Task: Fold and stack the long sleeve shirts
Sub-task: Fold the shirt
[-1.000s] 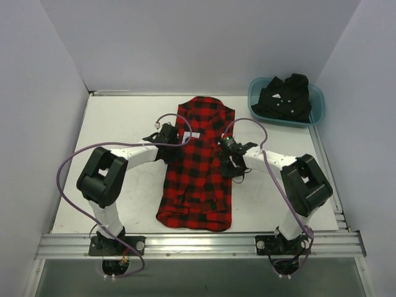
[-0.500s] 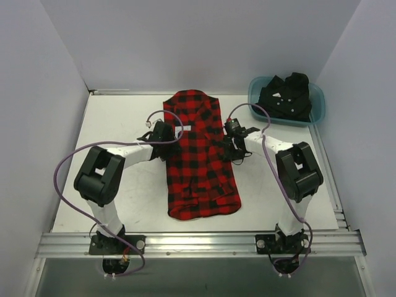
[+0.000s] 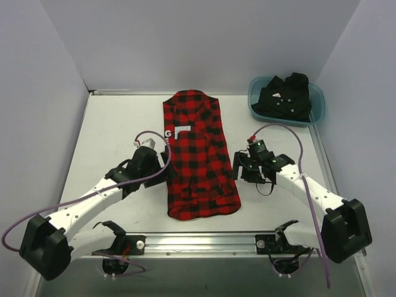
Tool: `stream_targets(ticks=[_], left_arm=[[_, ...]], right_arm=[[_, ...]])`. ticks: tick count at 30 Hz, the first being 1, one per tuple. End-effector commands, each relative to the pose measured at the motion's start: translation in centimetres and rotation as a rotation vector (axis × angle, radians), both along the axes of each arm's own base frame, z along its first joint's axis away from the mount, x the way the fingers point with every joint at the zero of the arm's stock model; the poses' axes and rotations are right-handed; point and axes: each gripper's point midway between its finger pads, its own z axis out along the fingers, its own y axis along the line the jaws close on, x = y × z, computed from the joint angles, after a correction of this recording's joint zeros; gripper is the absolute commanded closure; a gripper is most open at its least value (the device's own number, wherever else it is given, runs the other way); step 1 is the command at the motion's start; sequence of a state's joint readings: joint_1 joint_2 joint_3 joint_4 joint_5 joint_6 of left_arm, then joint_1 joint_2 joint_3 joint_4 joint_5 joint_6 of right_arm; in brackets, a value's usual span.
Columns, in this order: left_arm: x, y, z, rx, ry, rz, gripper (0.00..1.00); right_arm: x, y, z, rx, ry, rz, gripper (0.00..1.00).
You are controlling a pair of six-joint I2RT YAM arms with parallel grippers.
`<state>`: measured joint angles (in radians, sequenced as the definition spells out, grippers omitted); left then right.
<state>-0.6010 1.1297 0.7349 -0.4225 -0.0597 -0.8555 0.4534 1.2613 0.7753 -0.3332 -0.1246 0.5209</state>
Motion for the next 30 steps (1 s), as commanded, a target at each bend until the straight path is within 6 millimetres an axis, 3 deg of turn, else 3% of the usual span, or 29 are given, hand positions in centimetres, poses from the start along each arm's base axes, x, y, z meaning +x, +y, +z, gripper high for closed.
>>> stream_targets(ticks=[1,4,8,11,18,30], left_arm=[[-5.9,2.1,-4.1,0.032,0.171,-0.029,0.11],[-8.9,1.6,-6.1,-0.004,0.251,-0.057,0.12],[-11.0,1.3,-8.7,-0.011,0.332,-0.066,0.15],[-10.9,0.5,-9.4,-0.036,0.342,-0.077,0.16],[-10.1,-1.3,-9.2,-0.075,0.336,-0.088,0.16],[-9.4,-0.7,-10.0,-0.088,0.321,0.02,0.27]], right_arm=[[-4.4,-0.2,-1.2,0.088,0.125,-0.077,0.25],[-5.7,-0.3,-1.6,0.124,0.129,-0.094,0.23],[-6.5,0.5,-2.7,0.185,0.161,-0.118,0.24],[-7.0,1.1,-4.3,0.226,0.2,-0.128,0.25],[-6.5,2.3,-5.9,0.306,0.209,-0.17,0.27],[-6.0,1.2,-7.7,0.236,0.215,-0.217,0.37]])
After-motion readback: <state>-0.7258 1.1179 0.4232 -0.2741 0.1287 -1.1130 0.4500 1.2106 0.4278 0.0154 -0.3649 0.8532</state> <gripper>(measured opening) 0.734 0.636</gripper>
